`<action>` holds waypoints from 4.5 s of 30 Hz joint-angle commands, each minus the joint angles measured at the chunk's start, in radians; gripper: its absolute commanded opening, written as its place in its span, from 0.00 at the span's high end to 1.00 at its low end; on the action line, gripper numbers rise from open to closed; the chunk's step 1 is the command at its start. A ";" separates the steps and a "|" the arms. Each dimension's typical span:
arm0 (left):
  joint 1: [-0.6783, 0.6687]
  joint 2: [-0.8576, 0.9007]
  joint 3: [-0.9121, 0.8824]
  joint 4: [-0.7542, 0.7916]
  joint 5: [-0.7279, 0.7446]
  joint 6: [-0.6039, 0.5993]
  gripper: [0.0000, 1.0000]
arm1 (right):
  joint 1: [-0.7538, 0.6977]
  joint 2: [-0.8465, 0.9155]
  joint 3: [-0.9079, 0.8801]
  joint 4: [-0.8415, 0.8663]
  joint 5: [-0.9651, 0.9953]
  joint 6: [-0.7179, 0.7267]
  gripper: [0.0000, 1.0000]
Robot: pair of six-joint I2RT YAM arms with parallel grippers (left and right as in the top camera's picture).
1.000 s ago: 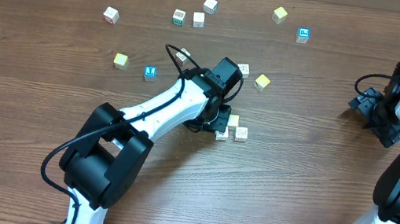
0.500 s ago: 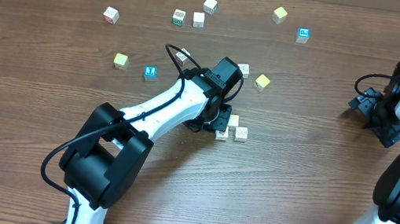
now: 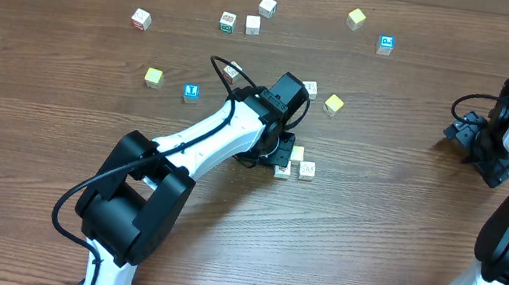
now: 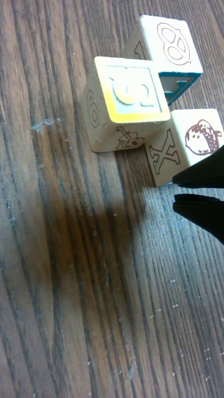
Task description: Form a circle
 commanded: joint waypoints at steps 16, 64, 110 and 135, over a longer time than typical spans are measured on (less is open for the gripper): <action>-0.002 -0.050 0.000 -0.063 -0.074 -0.087 0.96 | 0.002 -0.027 -0.004 0.004 0.003 0.003 0.00; -0.178 -0.190 -0.040 -0.018 -0.315 -0.370 0.50 | 0.002 -0.027 -0.004 0.004 0.003 0.003 0.00; -0.008 -0.101 0.000 0.063 -0.437 -0.256 0.96 | 0.002 -0.027 -0.004 0.004 0.003 0.003 0.00; 0.332 -0.100 -0.001 0.127 -0.450 -0.195 0.91 | 0.002 -0.027 -0.004 0.004 0.003 0.003 0.00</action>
